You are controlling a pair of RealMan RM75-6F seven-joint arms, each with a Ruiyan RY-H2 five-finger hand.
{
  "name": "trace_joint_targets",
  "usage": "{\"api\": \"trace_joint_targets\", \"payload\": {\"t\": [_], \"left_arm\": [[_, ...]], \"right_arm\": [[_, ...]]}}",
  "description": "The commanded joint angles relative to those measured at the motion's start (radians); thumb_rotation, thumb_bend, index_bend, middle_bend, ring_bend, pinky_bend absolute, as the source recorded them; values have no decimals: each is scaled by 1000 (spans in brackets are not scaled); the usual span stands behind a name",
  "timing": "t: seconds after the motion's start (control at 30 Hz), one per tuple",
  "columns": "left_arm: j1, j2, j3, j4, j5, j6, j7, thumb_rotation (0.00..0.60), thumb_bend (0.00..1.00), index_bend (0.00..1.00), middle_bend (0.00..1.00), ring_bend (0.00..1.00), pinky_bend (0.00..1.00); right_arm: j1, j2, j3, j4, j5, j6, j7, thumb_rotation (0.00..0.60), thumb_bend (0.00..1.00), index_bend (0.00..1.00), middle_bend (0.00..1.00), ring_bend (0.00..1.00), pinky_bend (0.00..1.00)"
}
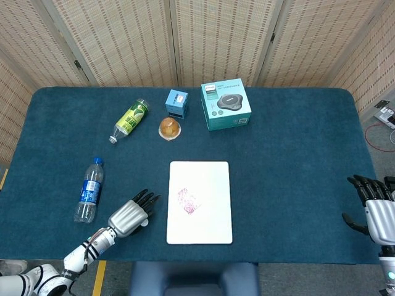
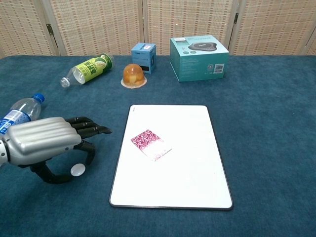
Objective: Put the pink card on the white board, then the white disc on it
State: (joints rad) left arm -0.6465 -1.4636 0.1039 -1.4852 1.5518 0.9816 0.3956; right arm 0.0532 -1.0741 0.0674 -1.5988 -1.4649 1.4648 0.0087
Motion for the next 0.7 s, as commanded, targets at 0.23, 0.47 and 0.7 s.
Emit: {"api": "trace_joint_targets", "payload": {"t": [0.23,0.47,0.7], "left_arm": [[4,-11,-8,20,7,0,-15,600,342,470,0,0,0],[6,-20,-14,33,13,0,-26,600,342,487,0,0,0],[8,-27,-16,45,22,2,-40,600,361,504,0,0,0]], "right_arm": [[-1,-1,0,0,3,1,-1,600,252,141,158,120,110],[-3,0,0,-4,5,2,-3,600,252,141,158,121,110],[-4,0,-1,-7,5,3,-6,600,252,141,158,120,110]]}}
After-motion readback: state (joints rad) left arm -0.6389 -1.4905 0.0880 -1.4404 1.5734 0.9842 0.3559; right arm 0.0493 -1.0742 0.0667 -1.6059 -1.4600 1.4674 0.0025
